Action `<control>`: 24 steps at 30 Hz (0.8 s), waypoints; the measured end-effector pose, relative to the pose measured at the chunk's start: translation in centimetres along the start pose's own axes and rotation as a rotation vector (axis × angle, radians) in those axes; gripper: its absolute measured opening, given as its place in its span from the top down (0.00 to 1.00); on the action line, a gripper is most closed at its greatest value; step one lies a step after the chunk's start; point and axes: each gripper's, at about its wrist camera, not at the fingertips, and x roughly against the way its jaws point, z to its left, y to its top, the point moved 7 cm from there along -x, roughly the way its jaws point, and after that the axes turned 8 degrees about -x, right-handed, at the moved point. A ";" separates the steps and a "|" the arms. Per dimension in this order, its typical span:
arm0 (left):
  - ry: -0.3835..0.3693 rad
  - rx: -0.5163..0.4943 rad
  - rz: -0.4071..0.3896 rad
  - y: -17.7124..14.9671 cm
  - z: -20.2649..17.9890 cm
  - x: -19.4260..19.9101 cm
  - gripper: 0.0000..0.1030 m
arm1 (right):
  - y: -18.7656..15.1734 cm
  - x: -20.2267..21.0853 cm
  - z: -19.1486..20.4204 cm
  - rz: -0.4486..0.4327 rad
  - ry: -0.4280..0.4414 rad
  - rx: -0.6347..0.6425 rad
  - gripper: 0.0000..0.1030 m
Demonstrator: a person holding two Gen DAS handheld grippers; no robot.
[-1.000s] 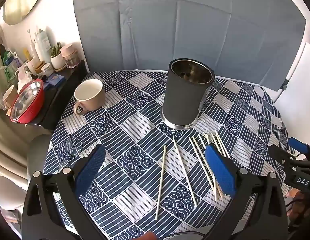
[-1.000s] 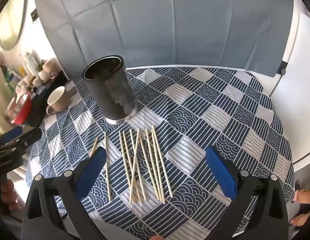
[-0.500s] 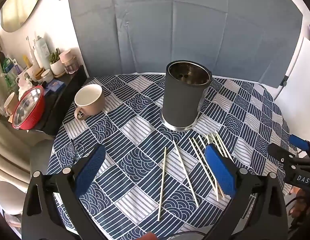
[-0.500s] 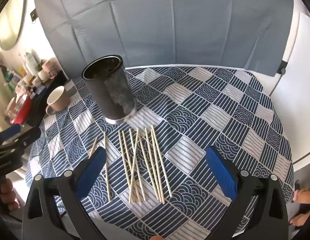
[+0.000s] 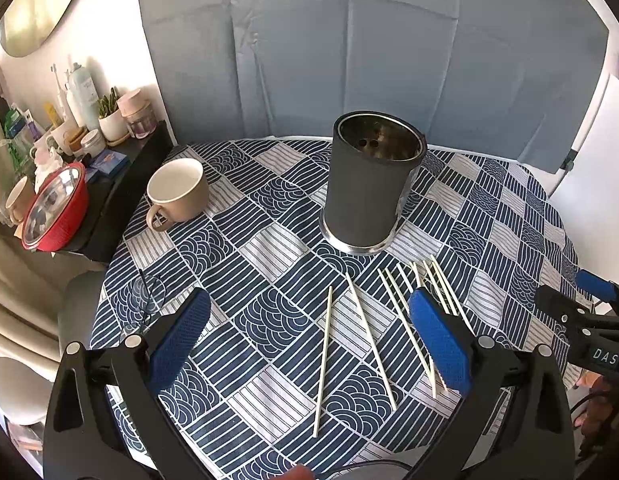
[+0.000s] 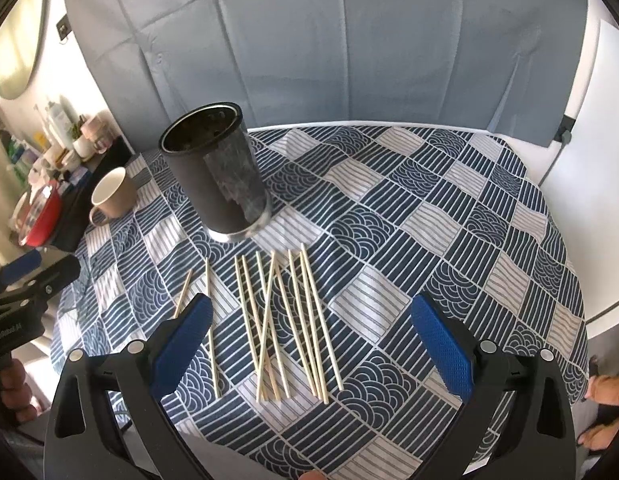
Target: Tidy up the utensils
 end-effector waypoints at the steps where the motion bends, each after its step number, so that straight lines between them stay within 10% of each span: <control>1: -0.001 0.003 0.001 -0.1 0.1 0.0 0.06 | 0.0 0.0 0.0 0.002 0.000 0.000 0.07; 24: -0.017 0.026 0.081 -0.8 0.2 -1.8 0.06 | -0.5 -1.4 0.1 0.052 -0.006 0.003 0.08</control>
